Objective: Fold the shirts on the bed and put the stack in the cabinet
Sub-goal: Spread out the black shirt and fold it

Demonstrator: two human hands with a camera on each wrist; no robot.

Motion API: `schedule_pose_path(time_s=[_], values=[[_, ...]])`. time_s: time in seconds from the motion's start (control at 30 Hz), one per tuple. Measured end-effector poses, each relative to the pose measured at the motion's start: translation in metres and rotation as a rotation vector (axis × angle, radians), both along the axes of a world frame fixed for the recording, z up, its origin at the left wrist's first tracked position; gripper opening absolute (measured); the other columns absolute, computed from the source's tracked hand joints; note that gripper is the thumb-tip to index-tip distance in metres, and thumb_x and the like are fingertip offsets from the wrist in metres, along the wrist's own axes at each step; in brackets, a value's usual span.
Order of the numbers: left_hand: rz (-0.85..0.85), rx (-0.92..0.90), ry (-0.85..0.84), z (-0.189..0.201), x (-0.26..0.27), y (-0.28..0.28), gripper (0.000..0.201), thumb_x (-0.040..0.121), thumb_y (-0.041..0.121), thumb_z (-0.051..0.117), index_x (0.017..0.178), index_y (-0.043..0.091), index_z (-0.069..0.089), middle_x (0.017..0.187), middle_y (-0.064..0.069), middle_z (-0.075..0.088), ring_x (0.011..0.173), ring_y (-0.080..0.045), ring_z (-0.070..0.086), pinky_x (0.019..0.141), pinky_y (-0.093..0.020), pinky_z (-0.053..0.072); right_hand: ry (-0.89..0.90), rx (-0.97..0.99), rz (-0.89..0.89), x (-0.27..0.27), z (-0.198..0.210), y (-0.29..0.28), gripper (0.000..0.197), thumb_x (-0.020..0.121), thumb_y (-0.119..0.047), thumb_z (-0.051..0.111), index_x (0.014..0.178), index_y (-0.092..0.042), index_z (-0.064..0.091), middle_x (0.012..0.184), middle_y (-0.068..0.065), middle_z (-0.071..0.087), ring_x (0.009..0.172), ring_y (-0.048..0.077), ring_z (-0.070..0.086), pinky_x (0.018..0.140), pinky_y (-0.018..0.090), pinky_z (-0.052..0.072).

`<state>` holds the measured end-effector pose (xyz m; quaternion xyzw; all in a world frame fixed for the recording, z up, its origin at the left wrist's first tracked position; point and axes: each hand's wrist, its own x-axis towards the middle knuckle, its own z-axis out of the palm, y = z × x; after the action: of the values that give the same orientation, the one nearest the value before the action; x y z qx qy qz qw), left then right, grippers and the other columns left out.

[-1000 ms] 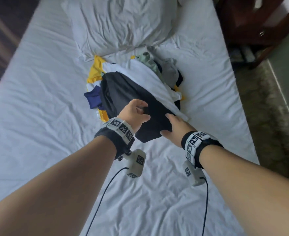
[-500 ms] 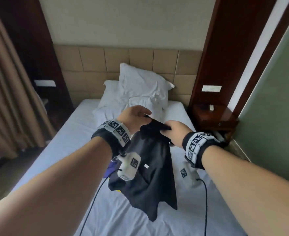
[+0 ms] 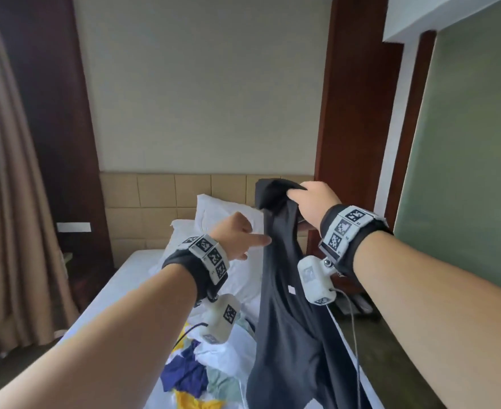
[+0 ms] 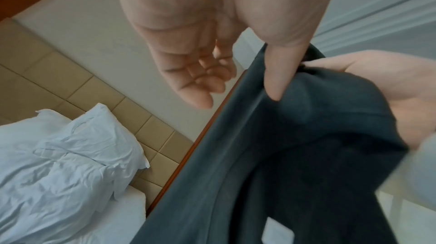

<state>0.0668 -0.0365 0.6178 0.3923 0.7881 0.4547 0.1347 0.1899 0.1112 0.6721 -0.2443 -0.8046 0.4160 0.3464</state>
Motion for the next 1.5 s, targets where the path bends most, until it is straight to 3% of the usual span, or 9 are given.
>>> schedule_pose_path(time_s=[0.1, 0.23, 0.37, 0.6, 0.83, 1.03, 1.2, 1.3, 1.5], values=[[-0.089, -0.045, 0.04, -0.003, 0.019, 0.0, 0.047, 0.081, 0.057, 0.077, 0.107, 0.021, 0.062, 0.099, -0.002, 0.072, 0.086, -0.015, 0.073, 0.076, -0.036, 0.065, 0.054, -0.059, -0.035, 0.012, 0.01, 0.003, 0.035, 0.076, -0.03, 0.06, 0.091, 0.0, 0.068, 0.08, 0.02, 0.066, 0.079, 0.043, 0.068, 0.079, 0.052, 0.061], [-0.128, 0.176, 0.125, 0.0, 0.033, 0.006, 0.054, 0.084, 0.028, 0.08, 0.127, 0.037, 0.048, 0.128, 0.007, 0.058, 0.11, -0.015, 0.064, 0.093, -0.036, 0.058, 0.079, -0.082, -0.031, 0.03, 0.017, 0.008, 0.044, 0.066, -0.04, 0.065, 0.093, -0.004, 0.07, 0.083, 0.02, 0.07, 0.079, 0.04, 0.068, 0.071, 0.04, 0.05], [-0.204, 0.387, 0.314, 0.033, 0.039, 0.009, 0.093, 0.085, 0.005, 0.073, 0.156, 0.042, 0.027, 0.15, 0.007, 0.04, 0.132, -0.011, 0.048, 0.106, -0.026, 0.045, -0.066, -0.081, 0.074, 0.046, 0.02, 0.003, 0.041, 0.064, -0.04, 0.073, 0.096, -0.014, 0.076, 0.095, 0.018, 0.076, 0.091, 0.04, 0.072, 0.084, 0.053, 0.056], [-0.017, 0.12, 0.774, 0.065, 0.057, 0.015, 0.022, 0.085, 0.034, 0.069, 0.106, 0.029, 0.065, 0.092, 0.004, 0.07, 0.088, -0.025, 0.065, 0.072, -0.034, 0.054, -0.144, 0.012, 0.154, 0.062, 0.016, 0.005, 0.009, 0.093, -0.018, 0.07, 0.088, -0.011, 0.071, 0.078, 0.006, 0.069, 0.073, 0.024, 0.066, 0.069, 0.039, 0.058], [0.057, 0.198, 0.618, 0.068, 0.049, 0.022, 0.019, 0.086, 0.038, 0.073, 0.089, 0.025, 0.06, 0.076, 0.008, 0.062, 0.07, -0.014, 0.058, 0.055, -0.025, 0.039, -0.188, -0.119, 0.183, 0.075, -0.012, 0.005, 0.032, 0.089, -0.035, 0.075, 0.108, -0.01, 0.067, 0.101, 0.012, 0.076, 0.094, 0.032, 0.074, 0.088, 0.047, 0.06], [0.148, 0.331, 0.514, 0.076, 0.048, 0.018, 0.017, 0.089, 0.036, 0.071, 0.092, 0.024, 0.059, 0.08, 0.006, 0.065, 0.077, -0.017, 0.061, 0.066, -0.031, 0.046, -0.457, 0.078, 0.114, 0.068, -0.046, 0.005, 0.031, 0.084, -0.037, 0.075, 0.106, -0.016, 0.07, 0.098, 0.009, 0.076, 0.091, 0.027, 0.074, 0.081, 0.045, 0.063], [0.249, 0.079, 0.534, 0.071, 0.031, 0.009, 0.035, 0.083, 0.029, 0.071, 0.115, 0.024, 0.057, 0.111, -0.001, 0.065, 0.101, -0.027, 0.062, 0.082, -0.035, 0.049, -0.254, 0.152, -0.011, 0.063, -0.036, 0.006, 0.026, 0.079, -0.042, 0.065, 0.087, -0.019, 0.072, 0.082, 0.006, 0.075, 0.079, 0.03, 0.073, 0.077, 0.05, 0.062], [0.078, -0.033, 0.511, 0.063, 0.035, 0.003, 0.072, 0.075, 0.035, 0.078, 0.14, 0.038, 0.047, 0.136, 0.011, 0.057, 0.114, -0.017, 0.059, 0.096, -0.031, 0.048, -0.209, 0.253, 0.02, 0.058, -0.02, -0.005, 0.015, 0.089, -0.028, 0.062, 0.086, -0.015, 0.07, 0.084, 0.01, 0.073, 0.082, 0.032, 0.07, 0.072, 0.035, 0.053], [-0.146, -0.153, 0.429, 0.058, 0.053, 0.004, 0.019, 0.086, 0.026, 0.076, 0.104, 0.023, 0.075, 0.098, -0.002, 0.074, 0.088, -0.018, 0.069, 0.076, -0.024, 0.057, -0.184, 0.281, 0.1, 0.057, -0.012, -0.023, 0.012, 0.093, -0.023, 0.065, 0.087, -0.015, 0.07, 0.079, 0.005, 0.07, 0.066, 0.015, 0.059, 0.054, 0.02, 0.043]])
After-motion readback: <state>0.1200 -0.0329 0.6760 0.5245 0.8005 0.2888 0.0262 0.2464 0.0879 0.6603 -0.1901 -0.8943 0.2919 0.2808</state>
